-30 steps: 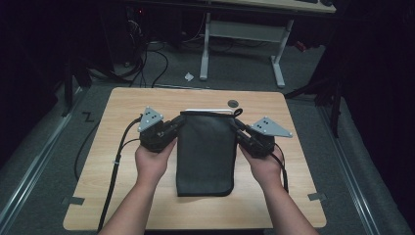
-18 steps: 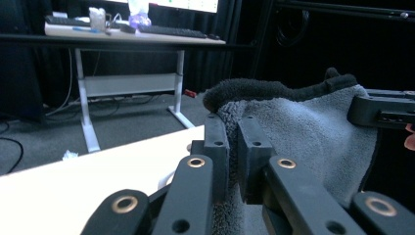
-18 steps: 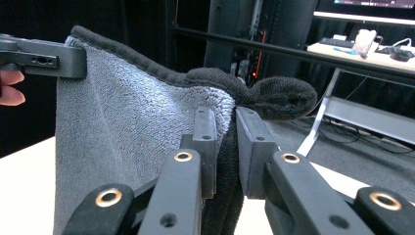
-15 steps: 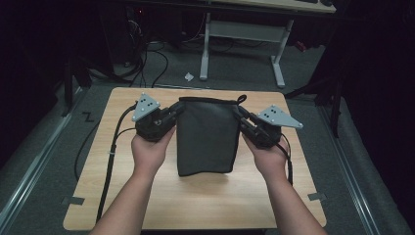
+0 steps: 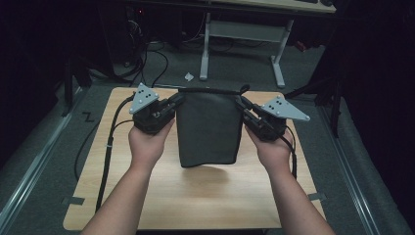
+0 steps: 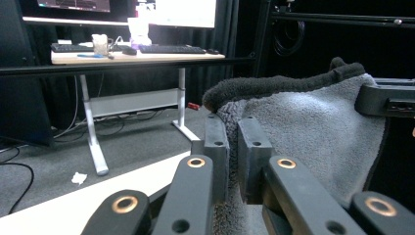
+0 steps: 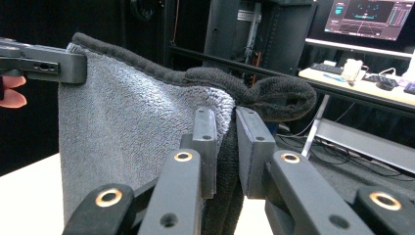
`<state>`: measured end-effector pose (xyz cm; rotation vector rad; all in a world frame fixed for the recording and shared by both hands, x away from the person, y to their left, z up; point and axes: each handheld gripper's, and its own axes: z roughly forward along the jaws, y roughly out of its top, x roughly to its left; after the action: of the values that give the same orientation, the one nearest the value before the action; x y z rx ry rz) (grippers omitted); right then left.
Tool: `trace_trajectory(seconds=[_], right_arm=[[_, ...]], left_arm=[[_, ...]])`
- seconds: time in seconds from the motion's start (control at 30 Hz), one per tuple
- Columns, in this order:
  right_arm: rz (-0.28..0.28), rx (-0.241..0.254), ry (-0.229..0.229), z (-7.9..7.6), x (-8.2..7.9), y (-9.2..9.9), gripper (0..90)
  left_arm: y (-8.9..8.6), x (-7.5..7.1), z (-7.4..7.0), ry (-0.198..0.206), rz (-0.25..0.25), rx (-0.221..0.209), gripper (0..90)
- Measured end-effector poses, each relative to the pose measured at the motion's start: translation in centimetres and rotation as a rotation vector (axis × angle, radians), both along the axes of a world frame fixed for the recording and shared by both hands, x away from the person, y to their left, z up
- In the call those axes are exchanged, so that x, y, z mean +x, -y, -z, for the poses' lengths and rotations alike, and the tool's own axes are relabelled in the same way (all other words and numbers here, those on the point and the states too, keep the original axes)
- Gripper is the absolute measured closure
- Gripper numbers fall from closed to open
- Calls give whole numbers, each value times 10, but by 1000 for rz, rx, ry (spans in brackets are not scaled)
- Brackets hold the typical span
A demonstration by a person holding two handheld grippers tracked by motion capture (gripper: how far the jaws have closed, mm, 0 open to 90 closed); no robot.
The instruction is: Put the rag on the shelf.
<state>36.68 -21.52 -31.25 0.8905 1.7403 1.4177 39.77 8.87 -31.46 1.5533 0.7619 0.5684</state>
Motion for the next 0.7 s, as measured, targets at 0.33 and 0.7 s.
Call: trace_trajectory(seconds=[0.33,0.7], right_arm=[[2,21,-5,-5,12,2,805],[3,37,-40,0,50,-5,805]], left_arm=[[-2,18,-6,0,18,14,847],[0,54,2,-43,-43,22,845]])
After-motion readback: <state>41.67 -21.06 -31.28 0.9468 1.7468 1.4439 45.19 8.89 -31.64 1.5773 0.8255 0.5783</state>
